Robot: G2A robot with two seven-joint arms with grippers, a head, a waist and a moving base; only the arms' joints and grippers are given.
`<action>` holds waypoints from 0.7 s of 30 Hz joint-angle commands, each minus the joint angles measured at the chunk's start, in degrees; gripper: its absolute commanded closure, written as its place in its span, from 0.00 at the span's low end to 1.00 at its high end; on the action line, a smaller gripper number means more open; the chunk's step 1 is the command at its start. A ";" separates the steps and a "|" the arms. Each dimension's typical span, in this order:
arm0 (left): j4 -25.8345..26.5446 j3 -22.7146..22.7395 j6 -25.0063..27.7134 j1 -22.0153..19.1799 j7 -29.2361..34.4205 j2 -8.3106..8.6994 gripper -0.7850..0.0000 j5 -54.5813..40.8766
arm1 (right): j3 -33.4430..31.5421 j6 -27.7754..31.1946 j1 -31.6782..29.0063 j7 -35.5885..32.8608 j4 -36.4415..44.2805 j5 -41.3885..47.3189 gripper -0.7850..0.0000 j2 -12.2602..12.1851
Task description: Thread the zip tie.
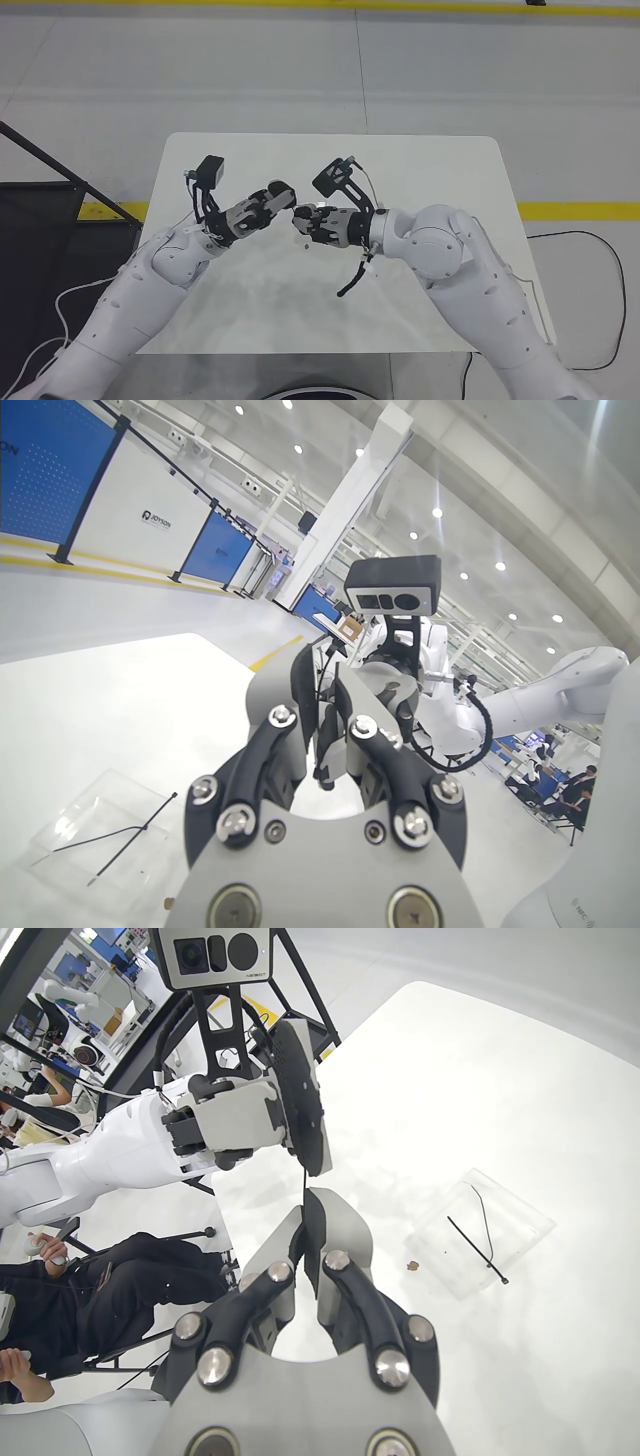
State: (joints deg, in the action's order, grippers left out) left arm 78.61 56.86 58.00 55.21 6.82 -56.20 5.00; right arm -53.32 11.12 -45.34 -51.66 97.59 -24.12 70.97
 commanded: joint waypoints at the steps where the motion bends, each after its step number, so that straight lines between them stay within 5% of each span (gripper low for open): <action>1: -0.01 0.14 0.00 0.06 0.31 -0.05 0.82 -0.22 | -0.03 0.00 0.03 -0.07 -0.04 0.04 1.00 0.00; 7: -0.18 0.36 0.00 0.11 1.26 -0.26 0.90 -0.85 | -0.25 -0.07 -0.03 -0.01 -0.18 0.44 1.00 0.00; 21: -0.90 0.76 0.00 -0.01 3.51 -0.89 0.84 -2.21 | -0.75 0.20 -0.63 0.53 0.09 0.75 1.00 -0.08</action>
State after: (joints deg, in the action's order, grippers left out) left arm 77.77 57.57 58.00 55.18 10.18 -57.04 2.88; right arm -54.04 11.30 -45.94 -51.15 97.67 -23.39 70.90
